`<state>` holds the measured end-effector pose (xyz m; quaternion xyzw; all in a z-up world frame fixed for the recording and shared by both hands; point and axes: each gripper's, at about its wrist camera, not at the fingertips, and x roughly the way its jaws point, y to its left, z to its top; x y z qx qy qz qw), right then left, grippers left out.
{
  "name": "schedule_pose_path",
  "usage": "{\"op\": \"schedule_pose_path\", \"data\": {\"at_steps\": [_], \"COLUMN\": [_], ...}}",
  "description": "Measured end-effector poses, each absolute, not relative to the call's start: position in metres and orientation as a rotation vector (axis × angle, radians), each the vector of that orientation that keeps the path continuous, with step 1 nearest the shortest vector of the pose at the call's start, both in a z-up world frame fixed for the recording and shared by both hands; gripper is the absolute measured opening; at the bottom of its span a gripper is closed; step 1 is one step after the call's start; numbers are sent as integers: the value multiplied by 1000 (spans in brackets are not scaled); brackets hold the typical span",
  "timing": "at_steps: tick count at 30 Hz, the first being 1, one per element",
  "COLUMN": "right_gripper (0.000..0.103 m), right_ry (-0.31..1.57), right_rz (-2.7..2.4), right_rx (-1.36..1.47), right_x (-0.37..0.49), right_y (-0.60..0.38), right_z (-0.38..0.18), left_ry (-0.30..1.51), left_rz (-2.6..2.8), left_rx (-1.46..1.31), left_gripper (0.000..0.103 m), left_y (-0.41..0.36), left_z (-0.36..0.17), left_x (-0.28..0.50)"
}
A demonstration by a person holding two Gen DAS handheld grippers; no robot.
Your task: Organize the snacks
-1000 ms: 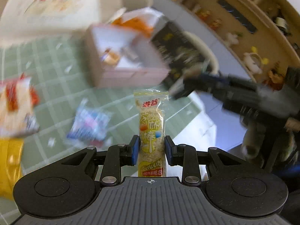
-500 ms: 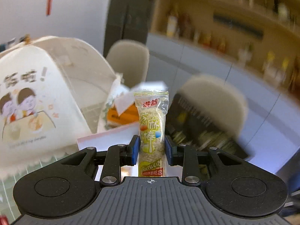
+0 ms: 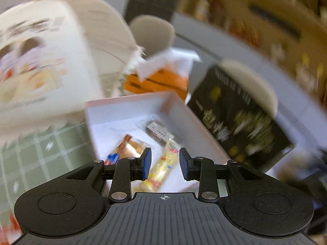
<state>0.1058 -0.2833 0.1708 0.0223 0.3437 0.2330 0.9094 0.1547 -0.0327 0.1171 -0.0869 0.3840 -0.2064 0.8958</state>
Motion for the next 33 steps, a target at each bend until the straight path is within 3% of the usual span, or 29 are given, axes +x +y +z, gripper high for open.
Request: {"op": "schedule_pose_path", "data": {"at_steps": [5, 9, 13, 18, 21, 27, 33], "right_gripper": [34, 34, 36, 39, 51, 53, 56], "right_ry": [868, 1116, 1274, 1196, 1069, 905, 839], "right_rz": [495, 457, 373, 299, 309, 350, 437], "right_rx": [163, 423, 615, 468, 305, -20, -72], "right_x": [222, 307, 340, 317, 285, 203, 135], "right_y": [-265, -244, -229, -228, -221, -184, -164], "right_z": [172, 114, 46, 49, 73, 96, 103], "left_ry": [859, 955, 1016, 928, 874, 873, 890], "left_rz": [-398, -352, -260, -67, 114, 379, 360], "left_rx": [-264, -330, -352, -372, -409, -436, -431], "left_gripper": [34, 34, 34, 34, 34, 34, 34], "left_y": [4, 29, 58, 118, 165, 236, 243], "left_z": [107, 73, 53, 68, 72, 67, 60], "left_x": [81, 26, -6, -30, -31, -13, 4]}}
